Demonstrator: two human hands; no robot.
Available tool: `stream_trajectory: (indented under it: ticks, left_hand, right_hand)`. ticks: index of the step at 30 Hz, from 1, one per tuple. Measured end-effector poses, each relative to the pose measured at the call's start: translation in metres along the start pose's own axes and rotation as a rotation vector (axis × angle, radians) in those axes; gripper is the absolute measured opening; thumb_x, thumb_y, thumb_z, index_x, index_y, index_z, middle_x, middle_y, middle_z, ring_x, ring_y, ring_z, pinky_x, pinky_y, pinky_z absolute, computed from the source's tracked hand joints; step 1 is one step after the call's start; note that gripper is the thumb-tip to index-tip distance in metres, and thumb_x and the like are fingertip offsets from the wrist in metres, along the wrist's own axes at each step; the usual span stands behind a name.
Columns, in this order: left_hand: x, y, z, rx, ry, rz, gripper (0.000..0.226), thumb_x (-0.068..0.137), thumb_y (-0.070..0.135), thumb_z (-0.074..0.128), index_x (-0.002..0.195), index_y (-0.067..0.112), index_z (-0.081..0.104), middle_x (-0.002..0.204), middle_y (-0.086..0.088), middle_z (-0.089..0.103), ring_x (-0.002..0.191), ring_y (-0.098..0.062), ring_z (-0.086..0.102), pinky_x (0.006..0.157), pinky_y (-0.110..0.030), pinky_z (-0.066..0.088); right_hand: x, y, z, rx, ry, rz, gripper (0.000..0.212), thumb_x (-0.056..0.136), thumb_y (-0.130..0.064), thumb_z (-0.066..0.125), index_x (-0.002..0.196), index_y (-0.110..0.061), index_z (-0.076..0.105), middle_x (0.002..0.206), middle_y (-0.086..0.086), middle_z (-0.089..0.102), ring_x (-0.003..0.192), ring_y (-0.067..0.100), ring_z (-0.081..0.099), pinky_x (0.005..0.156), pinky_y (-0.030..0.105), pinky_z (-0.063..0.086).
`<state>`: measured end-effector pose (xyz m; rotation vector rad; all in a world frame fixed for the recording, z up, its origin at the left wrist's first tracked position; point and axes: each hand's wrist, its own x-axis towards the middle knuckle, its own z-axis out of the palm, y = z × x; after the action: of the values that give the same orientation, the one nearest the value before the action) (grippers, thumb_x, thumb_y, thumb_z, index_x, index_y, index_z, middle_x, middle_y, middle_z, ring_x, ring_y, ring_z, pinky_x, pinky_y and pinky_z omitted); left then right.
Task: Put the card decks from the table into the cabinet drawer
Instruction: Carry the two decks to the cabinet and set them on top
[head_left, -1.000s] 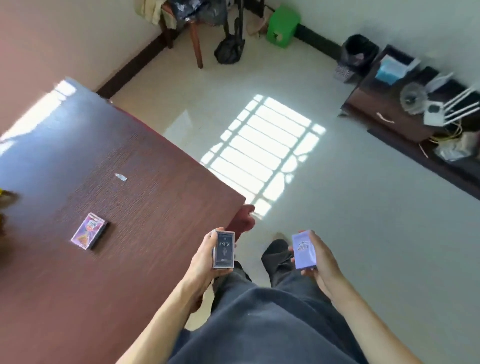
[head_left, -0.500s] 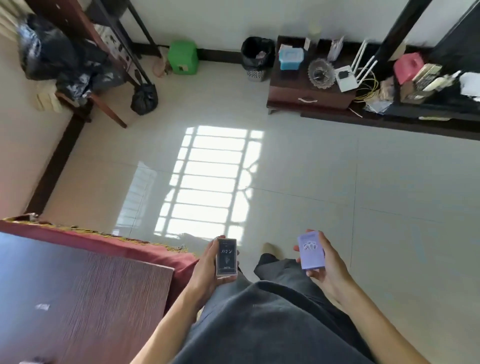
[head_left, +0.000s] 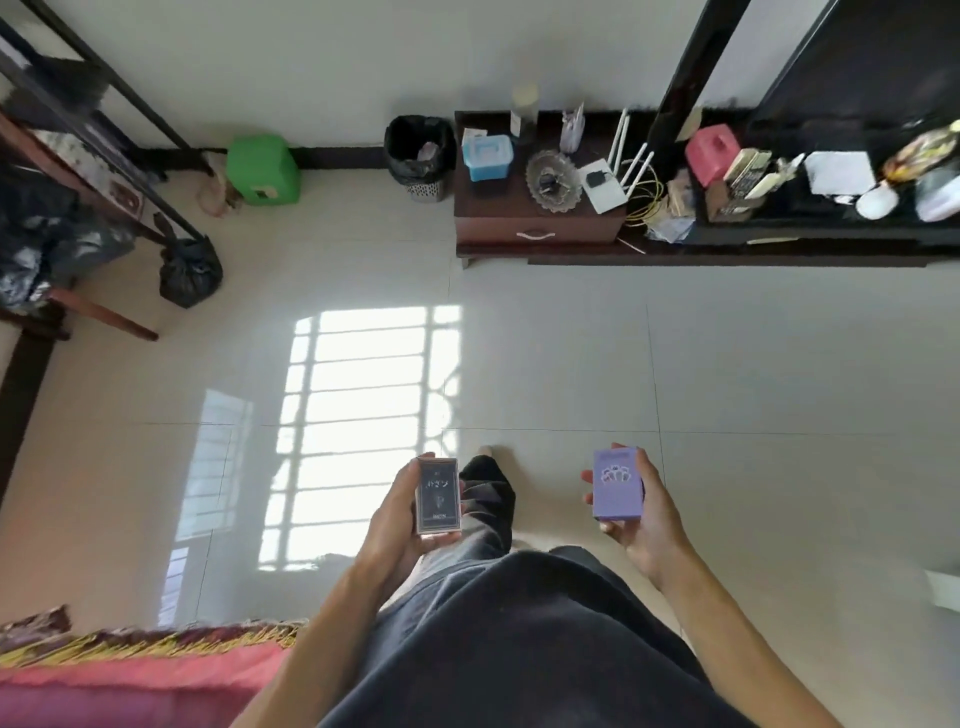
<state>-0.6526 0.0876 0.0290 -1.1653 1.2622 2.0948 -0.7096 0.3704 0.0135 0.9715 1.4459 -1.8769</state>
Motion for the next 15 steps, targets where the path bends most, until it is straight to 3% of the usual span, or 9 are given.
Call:
stream_trajectory:
  ticks: [5, 9, 12, 15]
  left_hand:
    - [0.051, 0.075, 0.020, 0.019, -0.081, -0.038, 0.052, 0.095, 0.050, 0.050, 0.128, 0.012, 0.061, 0.123, -0.023, 0.067, 0.098, -0.030, 0.064, 0.081, -0.047, 0.050]
    - [0.089, 0.132, 0.053, 0.092, -0.144, -0.025, 0.051, 0.096, 0.052, 0.047, 0.130, 0.016, 0.059, 0.122, -0.024, 0.067, 0.097, -0.034, 0.065, 0.078, -0.046, 0.053]
    - [0.117, 0.167, 0.081, 0.088, -0.191, -0.031, 0.042, 0.094, 0.054, 0.050, 0.122, 0.026, 0.065, 0.121, -0.022, 0.068, 0.096, -0.033, 0.066, 0.073, -0.044, 0.054]
    - [0.146, 0.200, 0.110, 0.108, -0.202, -0.055, 0.032, 0.089, 0.056, 0.056, 0.106, 0.035, 0.073, 0.118, -0.017, 0.071, 0.095, -0.030, 0.068, 0.071, -0.042, 0.054]
  right_hand:
    - [0.037, -0.049, 0.033, 0.011, 0.031, -0.022, 0.046, 0.097, -0.057, 0.044, 0.129, -0.029, 0.063, 0.120, 0.013, 0.074, 0.103, 0.036, 0.068, 0.073, 0.037, 0.058]
    - [0.062, -0.091, 0.052, 0.048, 0.050, -0.027, 0.048, 0.099, -0.056, 0.044, 0.134, -0.029, 0.061, 0.122, 0.015, 0.072, 0.099, 0.035, 0.067, 0.071, 0.035, 0.056]
    - [0.084, -0.120, 0.057, 0.105, 0.047, -0.037, 0.045, 0.098, -0.058, 0.046, 0.128, -0.032, 0.066, 0.119, 0.016, 0.073, 0.091, 0.032, 0.069, 0.070, 0.036, 0.053]
    - [0.110, -0.159, 0.065, 0.114, -0.002, -0.036, 0.041, 0.094, -0.063, 0.049, 0.111, -0.037, 0.076, 0.113, 0.015, 0.076, 0.078, 0.024, 0.073, 0.057, 0.032, 0.046]
